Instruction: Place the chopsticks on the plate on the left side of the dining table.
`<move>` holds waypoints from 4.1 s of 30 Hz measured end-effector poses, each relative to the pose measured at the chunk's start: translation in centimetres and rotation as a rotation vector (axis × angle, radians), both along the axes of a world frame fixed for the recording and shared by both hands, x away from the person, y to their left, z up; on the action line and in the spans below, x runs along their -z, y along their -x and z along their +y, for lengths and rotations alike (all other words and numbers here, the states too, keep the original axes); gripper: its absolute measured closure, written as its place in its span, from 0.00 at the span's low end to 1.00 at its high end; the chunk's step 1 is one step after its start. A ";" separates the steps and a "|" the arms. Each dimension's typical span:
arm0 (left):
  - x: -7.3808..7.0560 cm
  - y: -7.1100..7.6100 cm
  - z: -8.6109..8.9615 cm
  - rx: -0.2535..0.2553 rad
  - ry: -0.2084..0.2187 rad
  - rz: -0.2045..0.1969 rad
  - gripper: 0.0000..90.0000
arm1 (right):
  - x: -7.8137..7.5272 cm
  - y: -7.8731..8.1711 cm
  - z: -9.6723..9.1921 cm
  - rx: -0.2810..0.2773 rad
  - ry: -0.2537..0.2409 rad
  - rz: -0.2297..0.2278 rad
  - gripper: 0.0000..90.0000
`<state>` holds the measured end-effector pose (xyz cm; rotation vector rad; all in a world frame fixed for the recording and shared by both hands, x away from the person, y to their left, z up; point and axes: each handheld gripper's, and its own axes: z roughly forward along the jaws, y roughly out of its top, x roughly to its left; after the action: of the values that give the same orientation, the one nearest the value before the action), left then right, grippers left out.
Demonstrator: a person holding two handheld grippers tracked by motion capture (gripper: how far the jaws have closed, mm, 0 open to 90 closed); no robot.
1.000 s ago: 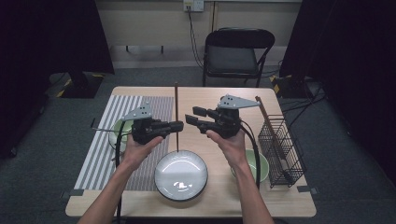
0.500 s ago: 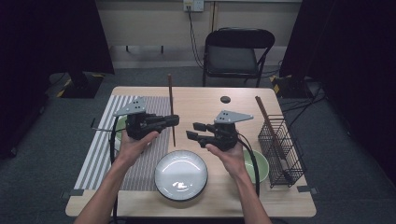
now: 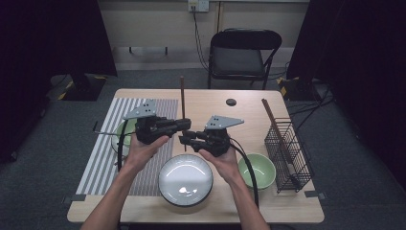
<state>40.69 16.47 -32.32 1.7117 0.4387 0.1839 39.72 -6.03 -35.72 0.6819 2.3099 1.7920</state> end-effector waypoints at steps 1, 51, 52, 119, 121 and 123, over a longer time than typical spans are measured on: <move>0.0 0.0 -0.1 0.004 0.000 0.001 0.95 | 0.0 0.0 0.0 0.000 -0.003 -0.001 0.84; -1.2 -0.9 -1.2 -0.003 0.004 -0.006 0.74 | -0.6 1.5 -2.4 0.068 0.020 -0.016 0.96; -1.1 -1.0 -1.1 -0.010 -0.001 0.003 0.73 | -0.6 1.5 -2.6 0.068 0.016 -0.012 0.96; -0.1 -4.3 3.0 -0.233 -0.012 0.061 0.20 | -0.6 3.4 -7.0 0.098 0.092 -0.017 0.96; 0.1 -4.3 3.1 -0.232 -0.017 0.066 0.20 | -0.7 3.5 -7.0 0.104 0.093 -0.026 0.96; 0.2 -4.3 3.1 -0.232 -0.012 0.085 0.20 | -0.8 3.5 -7.0 0.102 0.094 -0.024 0.96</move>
<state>44.97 19.62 -32.54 1.6828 0.7012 0.2828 36.18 -13.05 -34.96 0.7450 2.2834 1.6283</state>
